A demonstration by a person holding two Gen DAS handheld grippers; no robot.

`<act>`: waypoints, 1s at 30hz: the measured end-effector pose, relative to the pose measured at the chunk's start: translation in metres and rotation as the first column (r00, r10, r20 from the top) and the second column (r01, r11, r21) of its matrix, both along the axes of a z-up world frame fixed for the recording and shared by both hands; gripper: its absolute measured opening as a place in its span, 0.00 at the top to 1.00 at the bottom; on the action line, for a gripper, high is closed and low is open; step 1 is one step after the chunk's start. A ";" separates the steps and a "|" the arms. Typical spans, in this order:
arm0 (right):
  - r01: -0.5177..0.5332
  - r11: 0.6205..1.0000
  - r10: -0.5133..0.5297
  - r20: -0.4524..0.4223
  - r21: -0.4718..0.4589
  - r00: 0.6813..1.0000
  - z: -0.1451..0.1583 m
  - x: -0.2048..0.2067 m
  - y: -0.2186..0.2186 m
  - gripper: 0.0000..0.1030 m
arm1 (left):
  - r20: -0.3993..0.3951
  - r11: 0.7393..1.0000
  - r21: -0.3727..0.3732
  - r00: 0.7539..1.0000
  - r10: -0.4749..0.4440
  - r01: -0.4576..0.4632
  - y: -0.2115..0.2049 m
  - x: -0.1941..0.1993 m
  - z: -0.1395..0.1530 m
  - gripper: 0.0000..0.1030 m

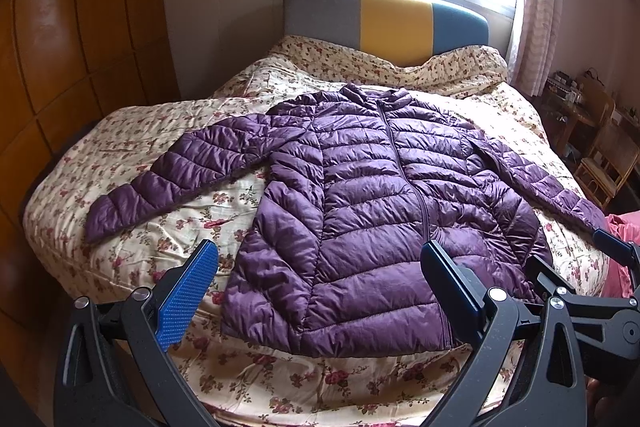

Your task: Fold large clothes

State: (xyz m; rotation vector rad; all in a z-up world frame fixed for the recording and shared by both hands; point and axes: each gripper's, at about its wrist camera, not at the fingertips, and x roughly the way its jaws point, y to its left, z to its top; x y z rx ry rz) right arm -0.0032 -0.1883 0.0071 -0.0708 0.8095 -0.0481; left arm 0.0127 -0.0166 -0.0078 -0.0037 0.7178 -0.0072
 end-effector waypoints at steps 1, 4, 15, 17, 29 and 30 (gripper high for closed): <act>0.004 1.000 -0.004 -0.003 0.003 1.000 -0.001 0.002 -0.001 0.02 | -0.002 1.000 0.000 1.000 -0.002 0.002 0.000 0.001 -0.001 0.03; 0.016 1.000 -0.016 -0.006 0.008 1.000 -0.003 0.007 -0.006 0.02 | -0.012 1.000 0.003 1.000 -0.002 0.002 0.000 0.007 -0.003 0.03; 0.083 0.996 -0.081 -0.057 0.025 0.995 -0.020 0.040 -0.031 0.02 | -0.067 1.000 0.006 0.998 -0.017 0.017 -0.004 0.037 -0.018 0.03; 0.090 0.996 -0.088 -0.062 0.028 0.994 -0.022 0.047 -0.034 0.02 | -0.070 1.000 0.009 0.997 -0.012 0.013 -0.005 0.043 -0.020 0.03; 0.184 0.983 -0.180 -0.108 0.021 0.978 -0.051 0.092 -0.083 0.02 | -0.104 0.999 0.005 0.994 -0.046 0.047 -0.018 0.095 -0.035 0.03; 0.203 0.979 -0.199 -0.113 0.021 0.973 -0.053 0.094 -0.089 0.02 | -0.102 0.999 0.004 0.994 -0.050 0.051 -0.019 0.101 -0.037 0.03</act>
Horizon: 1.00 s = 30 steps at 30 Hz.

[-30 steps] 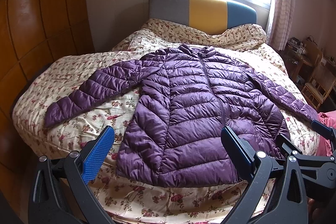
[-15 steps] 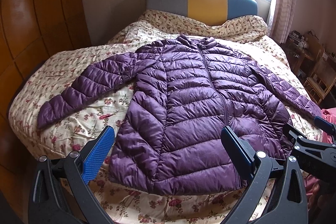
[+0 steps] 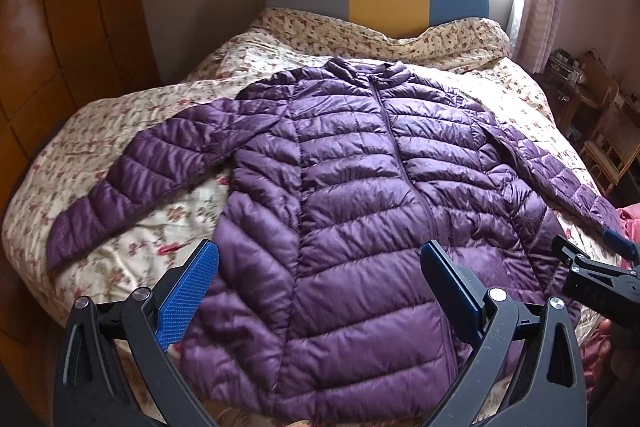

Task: Fold large clothes
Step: 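Reach the right tool to the jacket sleeve cuff and close on it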

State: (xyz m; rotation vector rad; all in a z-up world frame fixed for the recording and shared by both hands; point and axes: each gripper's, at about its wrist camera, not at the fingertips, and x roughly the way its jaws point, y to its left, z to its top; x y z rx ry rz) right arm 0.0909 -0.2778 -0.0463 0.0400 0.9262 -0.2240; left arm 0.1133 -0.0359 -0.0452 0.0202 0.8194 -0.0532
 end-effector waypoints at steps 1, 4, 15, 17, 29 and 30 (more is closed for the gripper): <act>0.036 0.999 -0.036 -0.017 0.000 0.999 -0.005 0.003 -0.011 0.02 | -0.002 1.000 -0.001 1.000 -0.007 0.007 -0.001 0.005 -0.003 0.03; 0.093 0.996 -0.092 -0.067 0.015 0.994 -0.020 0.011 -0.038 0.02 | -0.023 0.999 -0.032 0.999 -0.034 0.034 -0.003 0.023 -0.013 0.03; 0.331 0.943 -0.329 -0.171 -0.019 0.929 -0.061 0.028 -0.161 0.02 | -0.101 0.995 0.025 0.991 -0.092 0.095 -0.015 0.108 -0.063 0.03; 0.380 0.924 -0.381 -0.172 -0.045 0.908 -0.061 0.027 -0.185 0.02 | -0.093 0.996 0.020 0.992 -0.090 0.092 -0.015 0.122 -0.070 0.03; 0.570 0.809 -0.587 -0.129 -0.144 0.799 -0.049 0.034 -0.289 0.02 | -0.063 0.997 -0.020 0.995 -0.078 0.077 -0.017 0.200 -0.087 0.03; 0.578 0.801 -0.597 -0.130 -0.154 0.792 -0.049 0.036 -0.297 0.02 | -0.060 0.997 -0.006 0.996 -0.072 0.072 -0.017 0.207 -0.089 0.03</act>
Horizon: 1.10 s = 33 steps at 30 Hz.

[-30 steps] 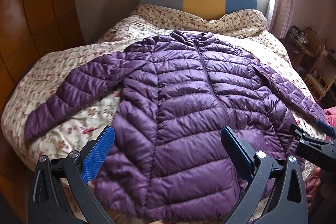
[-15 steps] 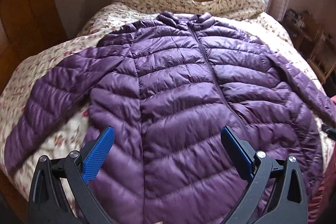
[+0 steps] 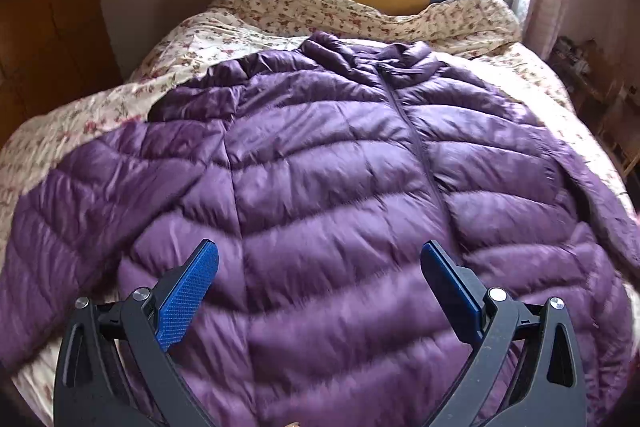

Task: Fold large clothes
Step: 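Reach the right tool to the jacket sleeve cuff and close on it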

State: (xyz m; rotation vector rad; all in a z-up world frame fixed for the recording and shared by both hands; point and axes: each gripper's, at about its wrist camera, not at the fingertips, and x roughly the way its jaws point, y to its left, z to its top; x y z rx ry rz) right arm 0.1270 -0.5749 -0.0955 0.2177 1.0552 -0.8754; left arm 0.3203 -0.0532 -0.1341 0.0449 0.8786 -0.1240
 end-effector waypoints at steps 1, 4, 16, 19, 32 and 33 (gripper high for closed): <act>0.007 1.000 -0.007 -0.007 -0.005 1.000 -0.002 0.003 -0.004 0.04 | 0.004 1.000 0.005 1.000 -0.002 0.002 0.000 0.007 -0.002 0.03; 0.033 0.999 -0.033 -0.042 -0.008 0.999 -0.013 0.010 -0.022 0.17 | 0.001 1.000 0.012 1.000 0.025 -0.025 0.008 0.023 -0.006 0.03; 0.076 0.996 -0.073 -0.062 0.052 0.995 -0.046 0.022 -0.045 0.20 | -0.034 0.998 0.026 0.998 0.052 -0.051 0.027 0.076 -0.027 0.03; 0.093 0.993 -0.090 -0.039 0.073 0.995 -0.047 0.021 -0.047 0.20 | -0.049 0.998 0.008 0.997 0.061 -0.061 0.030 0.079 -0.033 0.03; -0.002 0.998 0.002 -0.013 0.059 1.000 -0.035 0.045 -0.022 0.84 | -0.047 0.998 0.009 0.997 0.060 -0.060 0.031 0.081 -0.036 0.03; -0.017 0.999 0.017 -0.007 0.041 1.000 -0.031 0.049 -0.017 0.85 | -0.046 0.998 0.008 0.997 0.060 -0.060 0.031 0.080 -0.036 0.03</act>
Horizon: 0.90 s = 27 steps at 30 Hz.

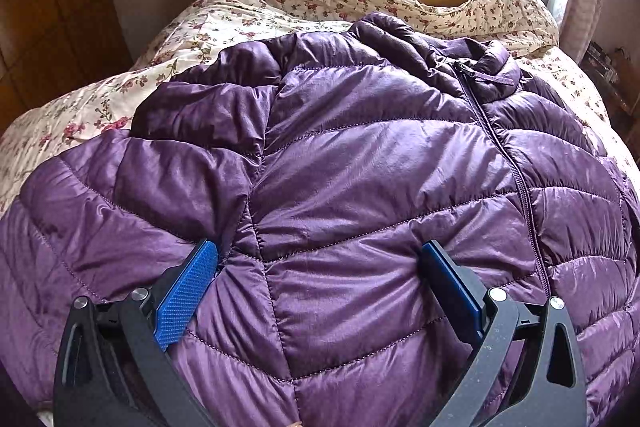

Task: Fold large clothes
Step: 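Reach the right tool to the jacket sleeve cuff and close on it, then carry the gripped sleeve with the right tool across the jacket front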

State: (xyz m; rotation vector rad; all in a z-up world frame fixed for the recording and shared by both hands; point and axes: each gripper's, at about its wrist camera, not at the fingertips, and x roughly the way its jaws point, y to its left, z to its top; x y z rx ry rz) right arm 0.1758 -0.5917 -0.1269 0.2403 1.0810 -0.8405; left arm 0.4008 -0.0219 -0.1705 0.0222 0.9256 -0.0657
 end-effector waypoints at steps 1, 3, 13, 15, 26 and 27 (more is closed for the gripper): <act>-0.013 1.000 0.013 0.005 -0.012 1.000 0.003 0.003 0.004 0.85 | 0.001 1.000 0.000 1.000 0.000 0.000 0.000 0.000 0.000 0.03; -0.053 0.998 0.053 0.017 -0.046 0.998 0.013 0.015 0.017 0.85 | 0.000 1.000 -0.001 1.000 0.000 0.000 0.000 0.000 0.000 0.03; -0.244 0.964 0.253 0.084 -0.104 0.964 0.049 0.099 0.098 0.86 | -0.003 1.000 -0.010 1.000 0.001 -0.001 0.000 0.000 -0.001 0.03; -0.285 0.953 0.294 0.092 -0.103 0.951 0.049 0.116 0.119 0.86 | -0.005 1.000 -0.015 1.000 0.001 -0.001 0.001 0.000 -0.001 0.03; -0.494 0.864 0.503 0.115 -0.095 0.857 0.047 0.195 0.237 0.86 | -0.005 0.999 -0.035 1.000 0.000 0.000 0.004 0.002 -0.002 0.03; -0.515 0.852 0.523 0.118 -0.094 0.844 0.046 0.202 0.251 0.86 | -0.004 0.999 -0.037 1.000 0.000 0.000 0.003 0.003 -0.002 0.03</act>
